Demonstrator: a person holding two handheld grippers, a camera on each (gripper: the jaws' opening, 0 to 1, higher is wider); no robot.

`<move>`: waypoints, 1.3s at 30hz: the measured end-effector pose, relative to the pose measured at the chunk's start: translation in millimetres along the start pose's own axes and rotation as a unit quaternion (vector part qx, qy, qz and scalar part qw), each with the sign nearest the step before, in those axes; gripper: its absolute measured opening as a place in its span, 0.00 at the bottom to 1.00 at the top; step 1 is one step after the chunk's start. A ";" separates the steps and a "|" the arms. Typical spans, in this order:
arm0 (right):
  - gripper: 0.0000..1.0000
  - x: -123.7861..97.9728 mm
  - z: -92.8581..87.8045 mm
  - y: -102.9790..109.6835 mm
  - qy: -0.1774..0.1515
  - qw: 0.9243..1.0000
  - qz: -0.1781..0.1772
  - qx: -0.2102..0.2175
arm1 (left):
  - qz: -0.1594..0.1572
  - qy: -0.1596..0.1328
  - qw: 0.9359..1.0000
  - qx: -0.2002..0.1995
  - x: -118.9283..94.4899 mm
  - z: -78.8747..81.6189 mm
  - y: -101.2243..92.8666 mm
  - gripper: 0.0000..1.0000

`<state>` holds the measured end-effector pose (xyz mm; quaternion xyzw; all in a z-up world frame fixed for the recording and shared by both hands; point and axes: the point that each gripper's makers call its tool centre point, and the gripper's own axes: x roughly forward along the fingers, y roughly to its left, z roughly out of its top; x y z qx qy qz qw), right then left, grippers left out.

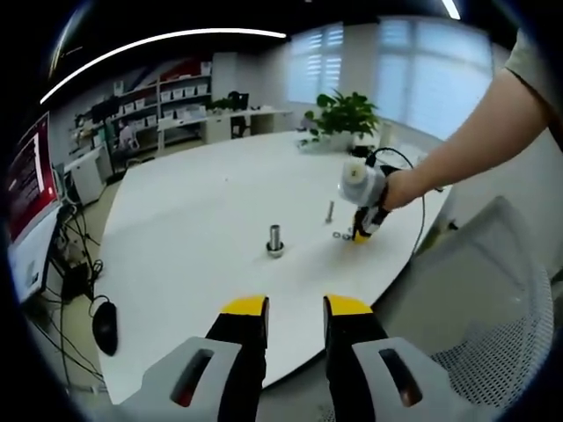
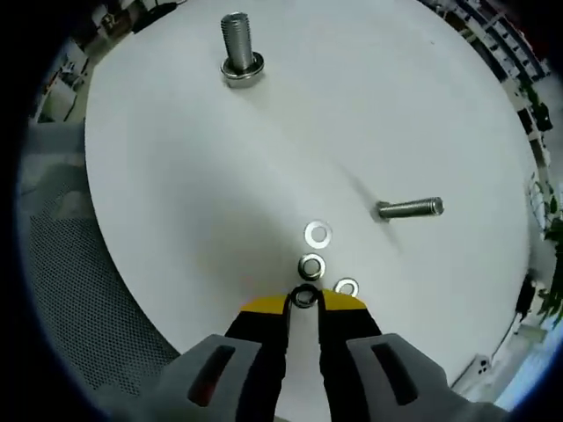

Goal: Place the washer onto the threaded stud by aligning its center hole with the stud, sliding it down to the base, and recovering from edge contact or off-axis alignment until the washer reaches the visible bottom stop.

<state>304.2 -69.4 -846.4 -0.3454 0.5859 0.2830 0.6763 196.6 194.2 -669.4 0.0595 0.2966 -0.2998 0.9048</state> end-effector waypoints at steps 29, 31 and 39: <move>0.14 -34.3 -8.3 -4.8 -0.070 0.995 -0.014 0.067 | 0.000 0.000 1.000 0.007 -0.3 0.1 0.4 0.22; 0.14 -38.7 -6.8 -9.4 -0.074 0.995 -0.021 0.067 | 0.001 -0.003 1.000 0.007 -0.8 1.1 0.4 0.22; 0.14 -61.9 9.3 -19.8 -0.093 0.994 -0.029 0.054 | -0.003 -0.002 1.000 0.007 -0.8 0.2 -0.9 0.25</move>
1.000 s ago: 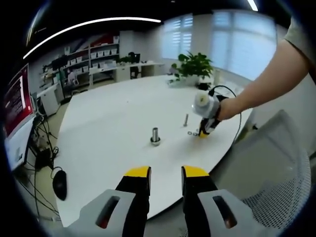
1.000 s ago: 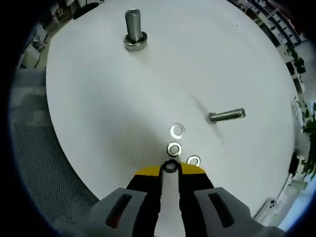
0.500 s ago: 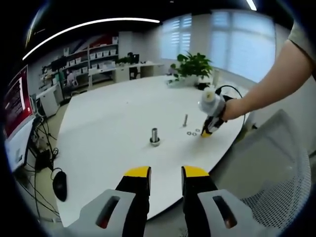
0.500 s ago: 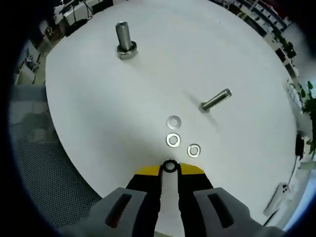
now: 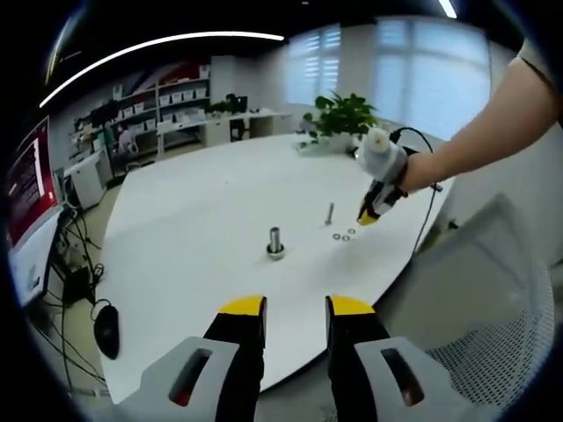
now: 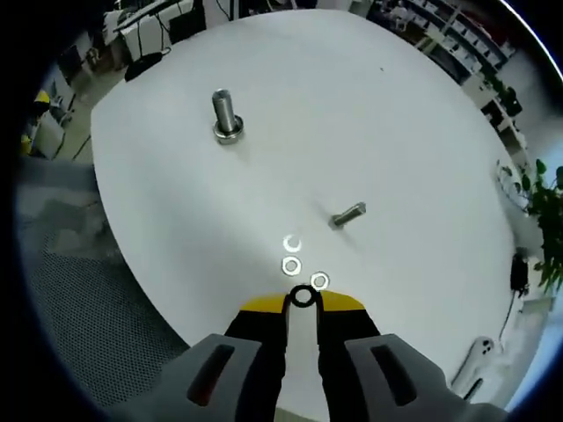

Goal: Place the washer onto the threaded stud by aligning its center hole with the stud, sliding it down to the base, and recovering from edge contact or off-axis alignment until the washer reaches the visible bottom stop.

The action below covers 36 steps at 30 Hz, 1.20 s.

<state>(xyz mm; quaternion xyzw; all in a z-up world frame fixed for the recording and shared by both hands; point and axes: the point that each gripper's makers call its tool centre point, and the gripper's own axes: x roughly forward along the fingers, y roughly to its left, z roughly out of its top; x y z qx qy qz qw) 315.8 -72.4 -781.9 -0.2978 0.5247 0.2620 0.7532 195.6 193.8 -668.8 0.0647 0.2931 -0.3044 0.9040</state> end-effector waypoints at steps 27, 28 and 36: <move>0.14 -28.1 72.4 -50.7 -0.020 0.997 -0.035 -0.069 | 0.001 -0.002 1.000 0.000 0.1 1.2 0.7 0.24; 0.14 -28.1 74.0 -53.4 -0.020 0.997 -0.036 -0.067 | 0.002 -0.003 1.000 0.000 0.1 1.3 0.9 0.24; 0.14 -26.4 81.1 -60.4 -0.026 0.998 -0.032 -0.054 | 0.008 0.000 1.000 -0.003 -0.1 -0.1 3.7 0.23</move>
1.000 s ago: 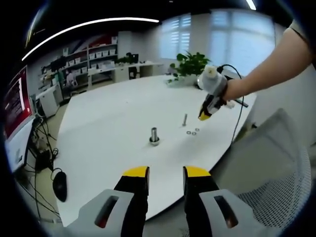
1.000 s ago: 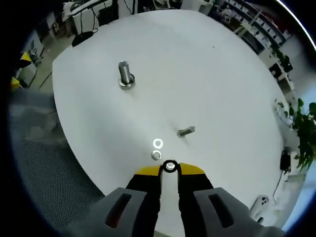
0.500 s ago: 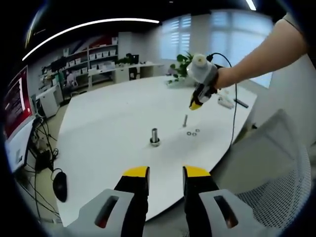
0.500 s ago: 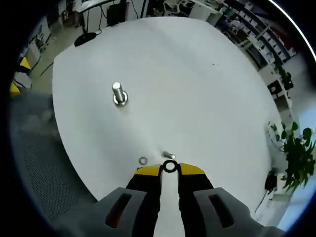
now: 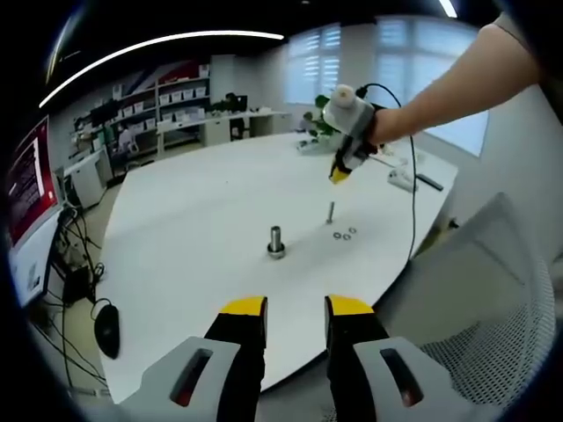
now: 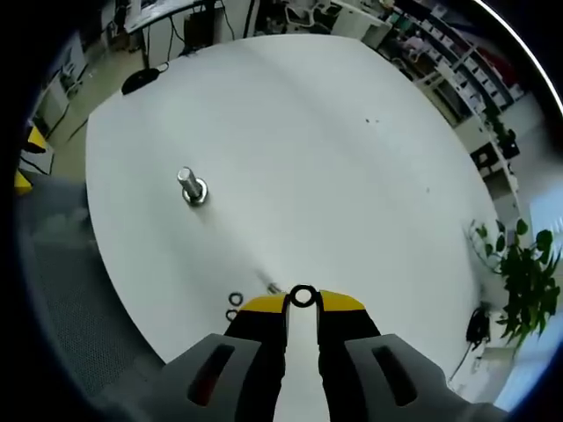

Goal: Place the washer onto the threaded stud by aligning its center hole with the stud, sliding it down to the base, and recovering from edge contact or off-axis alignment until the washer reaches the visible bottom stop.

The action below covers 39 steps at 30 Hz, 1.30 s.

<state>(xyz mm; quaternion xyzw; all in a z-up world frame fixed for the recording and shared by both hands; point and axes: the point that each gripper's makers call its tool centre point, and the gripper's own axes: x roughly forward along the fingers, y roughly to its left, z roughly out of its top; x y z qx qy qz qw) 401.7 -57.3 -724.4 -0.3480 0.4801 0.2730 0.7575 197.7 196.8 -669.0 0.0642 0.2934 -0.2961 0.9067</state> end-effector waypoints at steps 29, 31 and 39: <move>0.14 40.6 -23.8 26.4 0.044 0.996 0.077 -0.027 | 0.006 0.017 1.000 -0.009 2.1 -6.1 4.0 0.22; 0.14 42.5 -24.2 25.2 0.044 0.996 0.077 -0.024 | 0.005 0.020 1.000 -0.009 2.5 -7.2 3.4 0.22; 0.14 49.3 -25.9 26.3 0.047 0.995 0.083 -0.019 | 0.004 0.022 1.000 -0.009 2.7 -7.8 3.1 0.22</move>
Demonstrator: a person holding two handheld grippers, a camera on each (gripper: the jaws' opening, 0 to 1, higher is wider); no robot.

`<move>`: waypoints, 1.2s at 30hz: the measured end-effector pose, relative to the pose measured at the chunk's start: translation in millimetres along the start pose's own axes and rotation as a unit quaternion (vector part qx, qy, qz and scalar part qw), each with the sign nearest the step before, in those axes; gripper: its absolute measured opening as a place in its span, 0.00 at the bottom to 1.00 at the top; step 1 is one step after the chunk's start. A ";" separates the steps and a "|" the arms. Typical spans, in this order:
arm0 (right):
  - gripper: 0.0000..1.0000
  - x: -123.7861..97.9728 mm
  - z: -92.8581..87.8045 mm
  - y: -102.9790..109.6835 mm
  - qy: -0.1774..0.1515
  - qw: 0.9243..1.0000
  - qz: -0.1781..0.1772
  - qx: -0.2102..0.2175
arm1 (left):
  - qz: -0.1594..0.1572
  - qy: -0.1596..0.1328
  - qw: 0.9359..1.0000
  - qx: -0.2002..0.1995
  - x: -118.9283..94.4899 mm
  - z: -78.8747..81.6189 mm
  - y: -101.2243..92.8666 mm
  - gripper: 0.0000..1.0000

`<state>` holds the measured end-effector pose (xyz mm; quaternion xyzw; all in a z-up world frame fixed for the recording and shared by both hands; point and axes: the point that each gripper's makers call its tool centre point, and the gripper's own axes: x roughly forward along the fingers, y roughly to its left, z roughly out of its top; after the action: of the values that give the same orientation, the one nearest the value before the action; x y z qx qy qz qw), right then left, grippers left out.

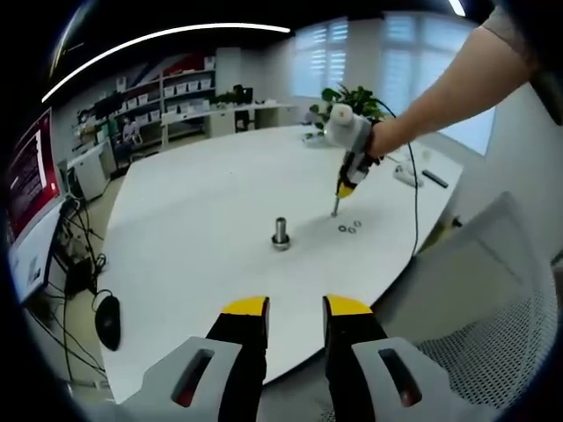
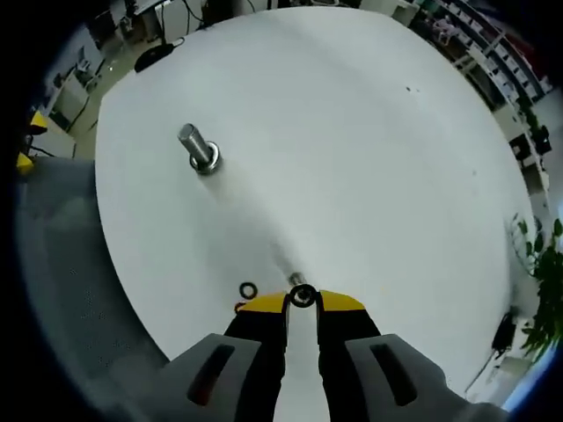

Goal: Place the washer onto the threaded stud by aligning its center hole with the stud, sliding it down to the base, and recovering from edge contact or off-axis alignment until the washer reaches the visible bottom stop.

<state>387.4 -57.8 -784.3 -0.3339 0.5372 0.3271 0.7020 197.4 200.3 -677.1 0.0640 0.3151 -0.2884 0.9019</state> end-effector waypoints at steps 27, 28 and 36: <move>0.16 52.9 -22.3 14.0 0.030 0.997 0.016 0.066 | 0.005 0.000 1.000 -0.001 -0.3 -0.5 1.9 0.22; 0.16 52.7 -23.1 14.5 0.032 0.997 0.016 0.068 | 0.005 0.000 1.000 -0.001 -0.3 -0.5 1.9 0.22; 0.23 47.3 -31.5 11.5 0.039 0.996 0.011 0.074 | 0.006 0.001 1.000 0.001 -0.2 -0.7 1.9 0.22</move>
<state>371.0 -72.4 -838.0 -0.2877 0.5909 0.2804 0.6996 197.9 202.2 -677.7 0.0673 0.3155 -0.2834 0.9031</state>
